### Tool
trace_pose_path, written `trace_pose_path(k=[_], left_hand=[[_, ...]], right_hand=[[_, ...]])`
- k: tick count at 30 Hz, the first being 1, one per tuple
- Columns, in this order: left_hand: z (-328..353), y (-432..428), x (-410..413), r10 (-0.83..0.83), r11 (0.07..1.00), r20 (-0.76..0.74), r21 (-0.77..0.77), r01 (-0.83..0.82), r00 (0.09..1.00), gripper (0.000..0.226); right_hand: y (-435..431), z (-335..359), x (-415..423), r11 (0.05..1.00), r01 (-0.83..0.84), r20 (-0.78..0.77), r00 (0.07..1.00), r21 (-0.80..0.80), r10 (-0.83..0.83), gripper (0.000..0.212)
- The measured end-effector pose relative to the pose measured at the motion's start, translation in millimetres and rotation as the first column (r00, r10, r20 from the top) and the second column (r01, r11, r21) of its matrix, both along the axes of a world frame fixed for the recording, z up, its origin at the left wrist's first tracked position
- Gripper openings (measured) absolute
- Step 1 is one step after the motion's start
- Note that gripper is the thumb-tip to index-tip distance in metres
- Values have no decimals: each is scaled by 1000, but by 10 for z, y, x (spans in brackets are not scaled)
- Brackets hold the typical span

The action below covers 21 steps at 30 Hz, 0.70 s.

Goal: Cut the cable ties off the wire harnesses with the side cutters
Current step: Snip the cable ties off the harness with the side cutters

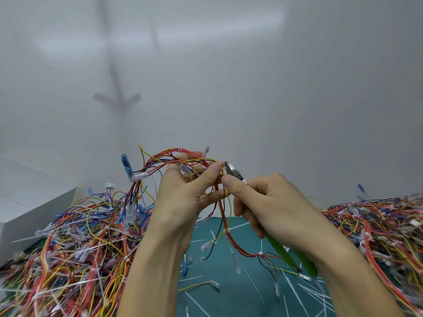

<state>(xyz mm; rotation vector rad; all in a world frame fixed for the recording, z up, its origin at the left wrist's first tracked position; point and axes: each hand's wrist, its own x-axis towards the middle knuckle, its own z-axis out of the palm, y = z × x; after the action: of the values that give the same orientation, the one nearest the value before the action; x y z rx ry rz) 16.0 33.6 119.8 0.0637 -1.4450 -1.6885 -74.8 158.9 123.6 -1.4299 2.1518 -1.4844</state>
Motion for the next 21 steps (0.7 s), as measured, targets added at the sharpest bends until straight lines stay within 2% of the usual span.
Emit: trace_pose_path(k=[3, 7, 13, 17, 21], left_hand=[[-2, 7, 1, -8, 1000, 9, -6, 8, 1000, 51], [-4, 6, 9, -18, 1000, 13, -11, 19, 1000, 33], [1, 15, 13, -34, 999, 14, -16, 34, 999, 27], [-8, 9, 3, -35, 999, 14, -13, 35, 999, 32], [-13, 1, -1, -27, 1000, 5, -16, 27, 1000, 21]], right_hand=[[-7, -7, -4, 1000, 10, -21, 1000, 8, -10, 66], [-9, -13, -1, 1000, 11, -31, 999, 4, -11, 66], [-15, -9, -6, 999, -27, 47, 998, -21, 28, 60], [-14, -11, -11, 999, -40, 75, 996, -21, 41, 61], [-25, -13, -3, 999, -46, 83, 995, -16, 47, 61]])
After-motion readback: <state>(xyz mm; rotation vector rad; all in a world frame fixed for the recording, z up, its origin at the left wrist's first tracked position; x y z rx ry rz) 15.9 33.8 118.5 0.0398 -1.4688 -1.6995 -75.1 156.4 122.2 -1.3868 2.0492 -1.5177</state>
